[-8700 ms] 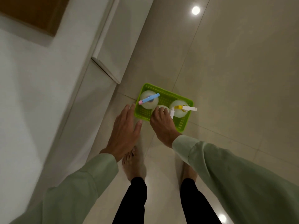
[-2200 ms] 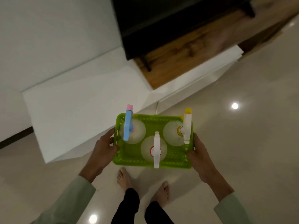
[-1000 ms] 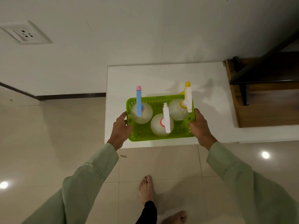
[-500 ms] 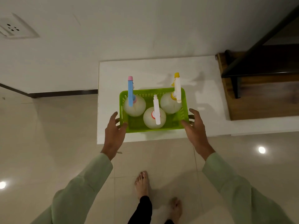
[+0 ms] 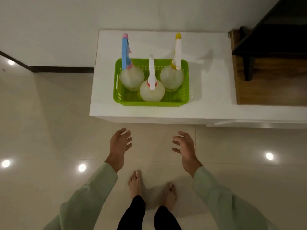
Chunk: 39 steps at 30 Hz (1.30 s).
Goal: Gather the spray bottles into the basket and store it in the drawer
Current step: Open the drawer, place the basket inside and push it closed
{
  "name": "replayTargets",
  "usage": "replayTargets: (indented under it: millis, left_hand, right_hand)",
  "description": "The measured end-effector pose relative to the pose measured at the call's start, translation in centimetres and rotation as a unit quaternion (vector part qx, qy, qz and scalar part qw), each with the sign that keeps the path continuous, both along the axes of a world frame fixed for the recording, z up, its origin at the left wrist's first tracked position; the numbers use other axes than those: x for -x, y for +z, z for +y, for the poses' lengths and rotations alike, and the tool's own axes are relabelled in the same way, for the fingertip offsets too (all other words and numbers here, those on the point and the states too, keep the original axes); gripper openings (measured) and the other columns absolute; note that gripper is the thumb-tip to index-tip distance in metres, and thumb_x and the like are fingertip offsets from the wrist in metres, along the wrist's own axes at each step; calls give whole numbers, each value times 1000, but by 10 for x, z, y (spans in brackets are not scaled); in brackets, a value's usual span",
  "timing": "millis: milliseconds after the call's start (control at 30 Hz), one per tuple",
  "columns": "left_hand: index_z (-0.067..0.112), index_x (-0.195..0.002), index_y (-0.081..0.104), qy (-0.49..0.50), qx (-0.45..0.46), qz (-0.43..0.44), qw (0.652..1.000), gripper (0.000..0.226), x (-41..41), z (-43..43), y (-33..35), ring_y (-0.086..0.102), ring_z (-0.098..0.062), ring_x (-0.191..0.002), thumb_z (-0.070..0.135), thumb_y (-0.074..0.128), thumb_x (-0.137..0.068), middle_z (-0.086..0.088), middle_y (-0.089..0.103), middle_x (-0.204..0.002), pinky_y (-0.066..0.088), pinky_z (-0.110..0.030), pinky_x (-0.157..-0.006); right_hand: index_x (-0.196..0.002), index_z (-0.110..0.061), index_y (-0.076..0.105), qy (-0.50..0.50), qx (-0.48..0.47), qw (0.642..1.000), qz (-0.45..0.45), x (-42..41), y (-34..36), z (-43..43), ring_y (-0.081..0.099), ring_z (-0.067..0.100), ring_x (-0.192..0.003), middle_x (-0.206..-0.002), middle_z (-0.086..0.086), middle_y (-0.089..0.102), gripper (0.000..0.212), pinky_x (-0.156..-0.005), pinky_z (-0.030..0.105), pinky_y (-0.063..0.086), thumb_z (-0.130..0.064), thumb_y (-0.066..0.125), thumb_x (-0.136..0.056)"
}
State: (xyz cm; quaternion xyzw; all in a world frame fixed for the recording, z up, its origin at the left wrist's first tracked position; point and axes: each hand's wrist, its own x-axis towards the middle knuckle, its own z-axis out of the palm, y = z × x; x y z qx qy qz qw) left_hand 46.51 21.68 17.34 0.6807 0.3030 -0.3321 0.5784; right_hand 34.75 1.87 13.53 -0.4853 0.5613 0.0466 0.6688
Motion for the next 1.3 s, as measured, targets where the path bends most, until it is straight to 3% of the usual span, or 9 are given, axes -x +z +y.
replayTargets:
  millis: [300, 433, 600, 767, 1033, 1100, 1167, 1233, 1300]
  left_hand:
    - [8, -131, 46, 164, 159, 118, 966, 36, -20, -20, -151, 53, -36, -119, 30, 47, -102, -18, 49, -143, 42, -51, -110]
    - [14, -155, 24, 238, 185, 151, 941, 64, -34, -34, -219, 43, -38, -139, 47, 38, -102, -14, 38, -155, 36, -55, -115]
    - [20, -157, 19, 296, 266, 144, 906, 79, -54, -44, -275, 33, -35, -147, 66, 28, -95, -11, 34, -159, 22, -59, -120]
    - [14, -144, 42, 315, 332, 124, 880, 76, -50, -35, -294, 48, -35, -135, 68, 28, -93, -13, 52, -143, 26, -60, -118]
    - [14, -152, 31, 263, 262, 163, 914, 70, -10, -11, -260, 45, -40, -136, 60, 30, -99, -16, 46, -148, 31, -57, -118]
    - [13, -149, 37, 153, 182, 159, 958, 59, 13, -3, -230, 49, -38, -133, 49, 38, -102, -14, 49, -145, 38, -54, -113]
    - [12, -135, 53, 8, 61, 76, 995, 41, 38, 4, -193, 61, -31, -119, 34, 51, -100, -6, 61, -130, 51, -42, -99]
    - [18, -122, 64, -146, -78, -138, 976, 26, 64, 19, -152, 68, -17, -102, 24, 58, -98, 5, 70, -110, 54, -22, -80]
    - [24, -118, 64, -260, -177, -359, 879, 22, 80, 32, -112, 65, -5, -100, 25, 55, -98, 14, 67, -107, 51, -16, -82]
  right_hand:
    - [-118, -10, 48, -255, -212, 940, -75, -39, -135, -17, 53, 37, -114, -130, 21, 52, 24, -103, 56, 46, -25, 36, -103]
    - [-155, -14, 27, -338, -268, 894, -120, -61, -201, -24, 38, 38, -144, -156, 17, 37, 65, -118, 58, 30, -54, 26, -104]
    - [-152, -12, 36, -369, -302, 859, -188, -79, -253, -33, 44, 37, -139, -154, 16, 43, 93, -119, 61, 28, -80, 24, -90]
    - [-140, -13, 41, -364, -299, 848, -244, -66, -270, -27, 49, 39, -135, -141, 16, 52, 88, -114, 65, 34, -83, 31, -87]
    - [-146, -17, 37, -325, -275, 890, -165, -20, -235, 4, 49, 44, -134, -138, 23, 52, 68, -114, 61, 37, -65, 38, -99]
    - [-142, -13, 43, -218, -196, 953, -76, 1, -204, 25, 56, 41, -128, -141, 24, 54, 47, -106, 58, 47, -43, 44, -105]
    - [-113, -16, 61, -89, 5, 996, -22, 24, -168, 46, 67, 29, -108, -121, 20, 69, 13, -94, 54, 56, -18, 55, -102]
    - [-97, -23, 67, 52, 281, 955, -81, 48, -128, 61, 67, 13, -94, -101, 4, 72, 14, -84, 40, 56, -10, 60, -96]
    - [-109, -18, 68, 171, 491, 839, -160, 66, -91, 65, 61, 13, -104, -108, -1, 66, 17, -92, 27, 49, -13, 58, -96]
